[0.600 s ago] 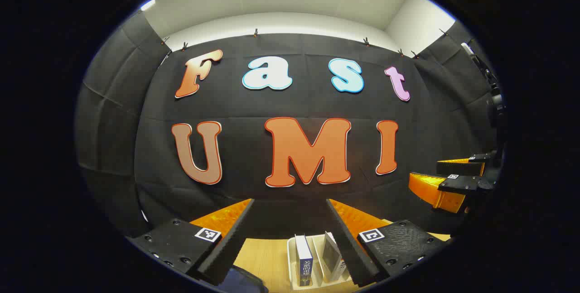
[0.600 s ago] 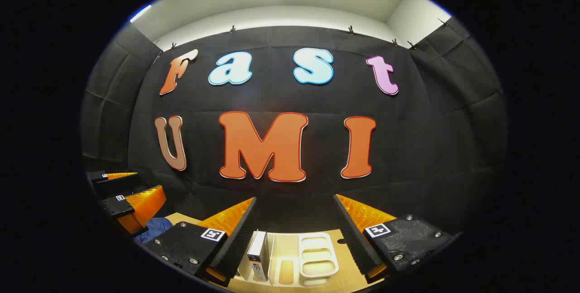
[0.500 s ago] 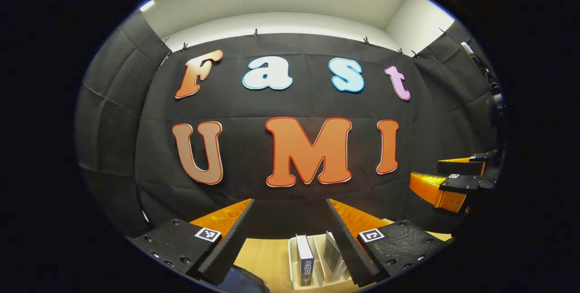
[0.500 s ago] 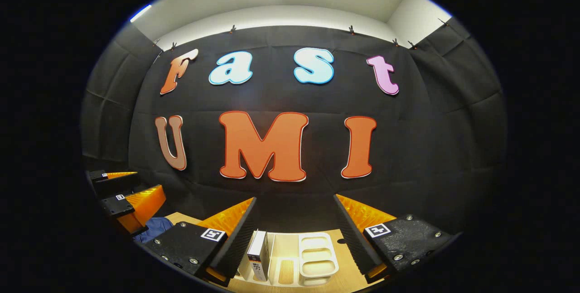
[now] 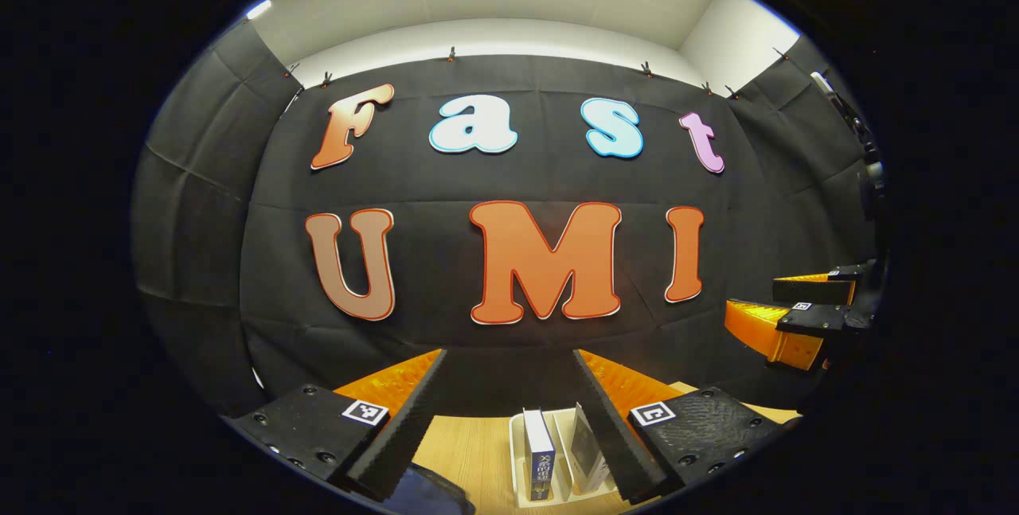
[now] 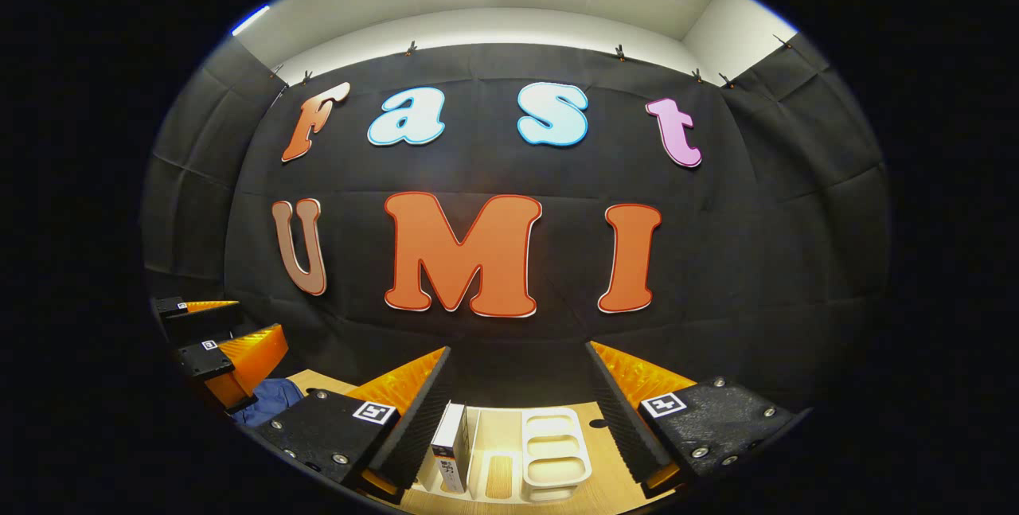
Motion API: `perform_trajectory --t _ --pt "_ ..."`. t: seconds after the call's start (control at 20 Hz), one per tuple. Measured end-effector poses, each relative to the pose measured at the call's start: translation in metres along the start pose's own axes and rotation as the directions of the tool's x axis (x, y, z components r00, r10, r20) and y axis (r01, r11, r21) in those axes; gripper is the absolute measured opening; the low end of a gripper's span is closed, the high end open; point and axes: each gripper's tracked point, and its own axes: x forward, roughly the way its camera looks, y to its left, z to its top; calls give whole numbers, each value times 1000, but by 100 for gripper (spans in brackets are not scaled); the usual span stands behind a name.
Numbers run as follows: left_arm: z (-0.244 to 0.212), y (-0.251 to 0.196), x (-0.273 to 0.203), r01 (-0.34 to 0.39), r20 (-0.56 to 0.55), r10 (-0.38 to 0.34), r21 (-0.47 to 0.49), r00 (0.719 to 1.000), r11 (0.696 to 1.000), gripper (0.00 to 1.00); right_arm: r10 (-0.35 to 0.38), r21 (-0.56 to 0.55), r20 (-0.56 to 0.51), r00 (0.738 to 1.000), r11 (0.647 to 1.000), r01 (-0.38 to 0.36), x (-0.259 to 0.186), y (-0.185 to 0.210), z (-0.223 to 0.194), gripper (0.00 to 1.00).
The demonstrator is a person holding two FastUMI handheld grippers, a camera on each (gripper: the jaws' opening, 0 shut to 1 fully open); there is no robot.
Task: Open the schoolbag, grab two books from the bookshelf and put them into the schoolbag.
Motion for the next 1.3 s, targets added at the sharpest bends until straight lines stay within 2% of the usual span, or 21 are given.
perform_trajectory --t 0.45,0.9,1.2,1.3 --pt "-2 5 3 -6 1 6 -9 1000 1000 94 -5 -11 -9 1000 1000 5 3 1 -4 96" --pt "12 14 -1 -25 30 24 34 999 999 94 -16 -18 6 1000 1000 16 3 -1 3 95" --pt "15 18 -6 -34 34 33 28 999 999 94 6 -18 24 1000 1000 -5 1 2 5 96" --pt "12 19 -7 -36 34 36 14 999 999 94 33 -10 32 999 999 -33 1 5 6 96"
